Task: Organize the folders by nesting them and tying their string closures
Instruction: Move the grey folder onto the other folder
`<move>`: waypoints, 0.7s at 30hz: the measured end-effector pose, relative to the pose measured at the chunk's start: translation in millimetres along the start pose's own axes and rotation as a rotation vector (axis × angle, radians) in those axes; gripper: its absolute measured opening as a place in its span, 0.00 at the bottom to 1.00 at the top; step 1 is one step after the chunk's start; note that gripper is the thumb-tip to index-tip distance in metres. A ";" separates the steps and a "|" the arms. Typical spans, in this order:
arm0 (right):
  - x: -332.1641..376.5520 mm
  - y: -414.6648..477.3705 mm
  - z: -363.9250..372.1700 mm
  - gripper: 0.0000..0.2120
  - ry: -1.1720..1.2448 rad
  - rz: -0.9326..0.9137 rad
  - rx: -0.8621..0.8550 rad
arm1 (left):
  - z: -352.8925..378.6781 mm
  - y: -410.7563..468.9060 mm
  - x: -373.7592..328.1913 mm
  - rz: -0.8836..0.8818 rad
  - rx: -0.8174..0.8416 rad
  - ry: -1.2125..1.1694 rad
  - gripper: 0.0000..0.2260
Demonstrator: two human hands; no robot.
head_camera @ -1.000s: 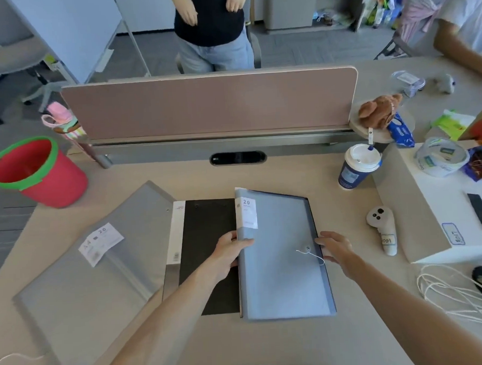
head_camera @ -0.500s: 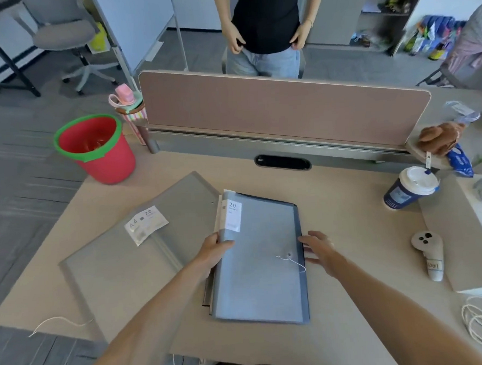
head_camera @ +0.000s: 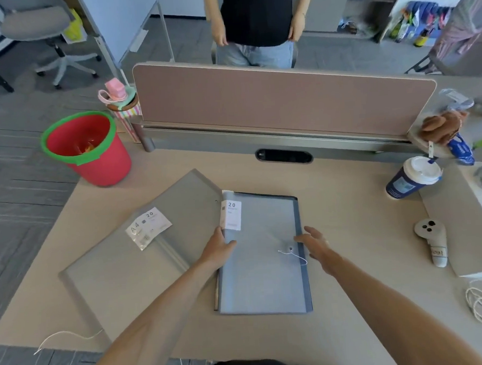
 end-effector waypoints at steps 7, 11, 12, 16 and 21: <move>-17.6 -5.1 -38.7 0.28 -0.078 0.036 0.032 | 25.4 0.1 -20.7 0.040 0.023 0.102 0.23; -29.2 -4.6 -78.2 0.25 -0.056 0.046 -0.030 | 58.1 -5.2 -47.7 0.076 0.102 0.092 0.25; -33.1 -3.8 -89.6 0.25 -0.056 0.051 -0.040 | 68.2 -6.4 -53.7 0.082 0.121 0.094 0.26; -49.9 3.8 -136.9 0.26 -0.056 0.047 -0.077 | 107.3 -8.5 -79.1 0.087 0.158 0.080 0.26; -52.5 7.5 -176.1 0.24 -0.128 -0.002 -0.083 | 148.4 -8.9 -102.3 0.067 0.159 0.072 0.27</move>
Point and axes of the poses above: each hand's wrist, its own y-axis towards the middle knuckle, its own z-axis out of the palm, x = y × z, the point moved 5 cm from there along y, towards the middle knuckle, and after that the axes turned 4 degrees about y, right-handed, at the moved point
